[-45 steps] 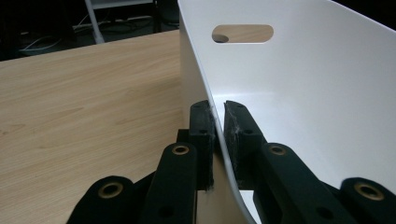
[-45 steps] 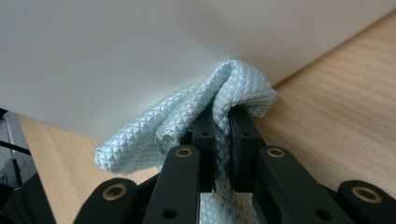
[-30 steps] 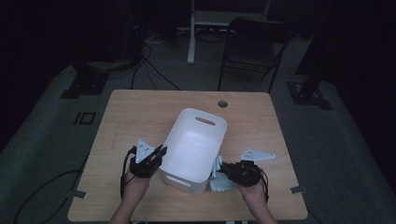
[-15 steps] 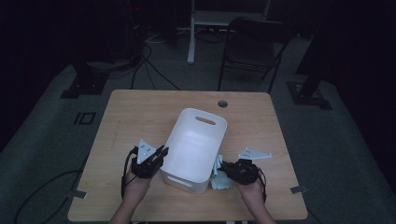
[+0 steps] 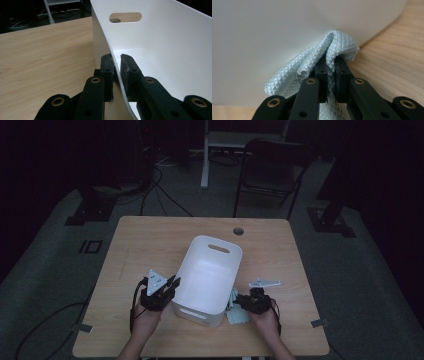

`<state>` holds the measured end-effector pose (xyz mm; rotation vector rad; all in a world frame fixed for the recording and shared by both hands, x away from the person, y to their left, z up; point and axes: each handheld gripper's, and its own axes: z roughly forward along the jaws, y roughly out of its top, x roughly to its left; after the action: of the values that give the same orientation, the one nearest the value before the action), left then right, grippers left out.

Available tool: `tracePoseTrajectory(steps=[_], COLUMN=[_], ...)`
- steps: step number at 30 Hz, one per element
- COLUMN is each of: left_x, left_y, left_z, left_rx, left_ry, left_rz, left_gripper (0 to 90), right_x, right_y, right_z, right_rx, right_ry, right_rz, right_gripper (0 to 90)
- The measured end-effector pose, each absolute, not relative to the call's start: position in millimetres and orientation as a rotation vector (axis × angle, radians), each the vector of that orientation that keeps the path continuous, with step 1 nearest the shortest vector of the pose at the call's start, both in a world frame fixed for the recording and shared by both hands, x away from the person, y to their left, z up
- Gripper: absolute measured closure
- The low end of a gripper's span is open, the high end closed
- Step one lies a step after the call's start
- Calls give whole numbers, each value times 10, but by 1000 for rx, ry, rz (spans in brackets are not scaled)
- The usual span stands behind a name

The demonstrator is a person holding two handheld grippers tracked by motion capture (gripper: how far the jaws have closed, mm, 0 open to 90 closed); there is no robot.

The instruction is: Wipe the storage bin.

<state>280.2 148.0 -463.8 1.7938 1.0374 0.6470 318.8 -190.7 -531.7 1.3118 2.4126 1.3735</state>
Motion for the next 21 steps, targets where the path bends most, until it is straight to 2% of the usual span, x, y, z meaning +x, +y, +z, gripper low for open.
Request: tracePoseTrajectory(steps=[5, 10, 21], left_x=[2801, 2797, 2798], left_y=[1481, 1471, 1469], left_z=[-4640, -4639, -4640], left_rx=[1790, 1781, 1791], left_ry=[1041, 1060, 1042], left_rz=[647, 655, 650], left_gripper=[808, 808, 802], right_x=[3273, 3254, 3171], right_y=[-1897, -1882, -2038], right_z=[-5445, -5409, -4860], right_rx=[1364, 1351, 1194], right_ry=[2448, 2443, 2310], right_rz=[1322, 1305, 1576], right_gripper=[837, 839, 838])
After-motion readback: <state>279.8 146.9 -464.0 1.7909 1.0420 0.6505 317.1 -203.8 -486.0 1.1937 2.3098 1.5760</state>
